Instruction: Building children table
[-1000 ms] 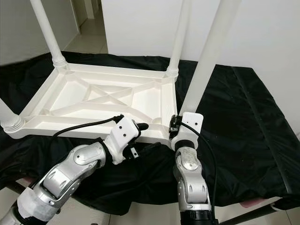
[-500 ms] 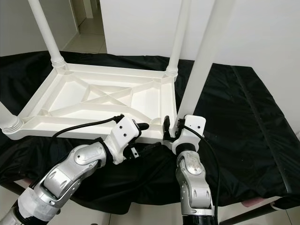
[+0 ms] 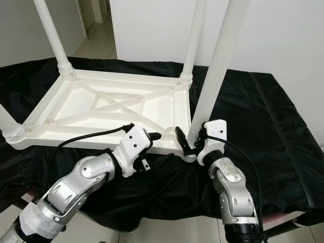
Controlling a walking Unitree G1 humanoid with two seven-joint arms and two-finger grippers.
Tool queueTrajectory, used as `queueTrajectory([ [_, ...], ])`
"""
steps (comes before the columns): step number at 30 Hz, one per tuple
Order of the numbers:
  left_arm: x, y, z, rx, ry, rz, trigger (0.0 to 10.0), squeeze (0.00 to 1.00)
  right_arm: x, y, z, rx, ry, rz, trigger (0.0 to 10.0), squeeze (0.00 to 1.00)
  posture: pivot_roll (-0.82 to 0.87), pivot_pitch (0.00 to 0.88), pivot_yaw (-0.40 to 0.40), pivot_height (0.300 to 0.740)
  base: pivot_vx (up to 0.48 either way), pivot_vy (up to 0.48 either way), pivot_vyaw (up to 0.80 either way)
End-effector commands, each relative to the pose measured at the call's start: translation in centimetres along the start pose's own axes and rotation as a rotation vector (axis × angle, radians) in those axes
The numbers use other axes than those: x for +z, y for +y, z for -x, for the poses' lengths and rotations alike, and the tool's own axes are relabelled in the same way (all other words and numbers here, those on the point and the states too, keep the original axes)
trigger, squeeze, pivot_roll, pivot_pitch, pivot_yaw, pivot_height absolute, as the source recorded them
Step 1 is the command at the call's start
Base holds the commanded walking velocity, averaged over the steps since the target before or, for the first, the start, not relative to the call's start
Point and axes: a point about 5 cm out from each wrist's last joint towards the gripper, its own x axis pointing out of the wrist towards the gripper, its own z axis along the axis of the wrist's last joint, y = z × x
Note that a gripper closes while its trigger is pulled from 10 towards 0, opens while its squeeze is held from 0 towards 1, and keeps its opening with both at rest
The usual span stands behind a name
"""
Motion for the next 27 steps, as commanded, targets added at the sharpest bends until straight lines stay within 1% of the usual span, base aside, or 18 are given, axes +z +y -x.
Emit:
queueTrajectory([
  [1,0.2,-0.4,-0.1,-0.093,-0.01,-0.014,10.0,0.0,0.0,-0.5,-0.4,0.105,-0.004,-0.004,10.0,0.0,0.0,0.0,-0.01,0.74,0.0,0.0,0.0],
  [2,0.2,-0.4,-0.1,-0.093,-0.01,-0.014,10.0,0.0,0.0,-0.5,-0.4,0.105,-0.004,-0.004,10.0,0.0,0.0,0.0,-0.01,0.74,0.0,0.0,0.0],
  [3,0.2,-0.3,-0.2,-0.091,-0.011,-0.016,10.0,0.0,0.0,-0.7,-0.7,0.152,0.001,0.002,10.0,0.0,0.0,0.0,-0.01,0.74,0.0,0.0,0.0],
  [4,0.2,-0.3,-0.2,-0.091,-0.011,-0.016,10.0,0.0,0.0,-0.7,-0.7,0.152,0.001,0.002,10.0,0.0,0.0,0.0,-0.01,0.74,0.0,0.0,0.0],
  [5,0.2,-0.3,-0.2,-0.088,-0.006,-0.008,10.0,0.0,-0.1,-0.9,-0.9,0.191,0.01,0.012,10.0,0.0,0.0,0.0,-0.011,0.74,0.0,0.0,0.0],
  [7,0.2,-0.3,-0.2,-0.088,-0.006,-0.008,10.0,0.0,-0.1,-0.9,-0.9,0.191,0.01,0.012,10.0,0.0,0.0,0.0,-0.011,0.74,0.0,0.0,0.0],
  [8,0.0,-0.3,-0.3,-0.085,0.001,0.002,10.0,0.0,-0.3,-1.3,-1.3,0.223,0.033,0.035,10.0,0.0,0.0,0.0,-0.011,0.74,0.0,0.0,0.0],
  [9,-0.2,-0.4,-0.4,-0.081,0.005,0.015,10.0,0.0,-0.5,-1.7,-1.6,0.253,0.052,0.05,8.1,0.0,0.01,0.0,-0.013,0.74,0.0,0.0,0.0],
  [12,-0.3,-0.5,-0.4,-0.078,0.008,0.028,10.0,0.0,-0.6,-2.1,-1.9,0.28,0.068,0.061,8.1,0.0,0.01,0.0,-0.015,0.74,0.0,0.0,0.0],
  [13,-0.4,-0.5,-0.4,-0.073,0.009,0.03,10.0,0.0,-0.8,-2.3,-2.0,0.285,0.08,0.069,4.8,0.0,0.01,0.0,-0.019,0.74,0.0,0.0,0.0],
  [14,-0.4,-0.5,-0.4,-0.073,0.009,0.03,10.0,0.0,-0.8,-2.3,-2.0,0.285,0.08,0.069,4.8,0.0,0.01,0.0,-0.019,0.74,0.0,0.0,0.0],
  [15,-0.4,-0.4,-0.5,-0.07,0.009,0.031,10.0,0.0,-0.9,-2.6,-2.0,0.292,0.09,0.076,4.4,0.0,0.01,0.001,-0.02,0.74,0.0,0.0,0.0],
  [17,-0.4,-0.4,-0.5,-0.07,0.009,0.031,10.0,0.0,-0.9,-2.6,-2.0,0.292,0.09,0.076,4.4,0.0,0.01,0.001,-0.02,0.74,0.0,0.0,0.0],
  [18,-0.4,-0.4,-0.5,-0.063,0.01,0.032,10.0,0.0,-1.1,-2.9,-2.1,0.296,0.106,0.085,2.6,0.0,0.01,0.001,-0.022,0.74,0.0,0.0,0.0],
  [19,-0.4,-0.3,-0.5,-0.054,0.011,0.033,10.0,0.0,-1.5,-3.3,-2.1,0.303,0.127,0.099,0.0,0.0,0.01,0.001,-0.022,0.74,0.0,0.0,0.0],
  [21,-0.4,-0.3,-0.5,-0.054,0.011,0.033,10.0,0.0,-1.5,-3.3,-2.1,0.303,0.127,0.099,0.0,0.0,0.01,0.001,-0.022,0.74,0.0,0.0,0.0],
  [25,-0.3,-0.1,-0.5,-0.043,0.009,0.028,10.0,0.0,-1.9,-3.8,-1.9,0.319,0.144,0.07,0.0,0.0,0.01,0.009,-0.028,0.74,0.0,0.0,0.0],
  [27,-0.3,-0.1,-0.6,-0.039,0.007,0.027,10.0,0.0,-1.9,-4.0,-1.9,0.308,0.129,0.038,0.0,0.0,0.01,0.019,-0.028,0.74,0.0,0.0,0.0],
])
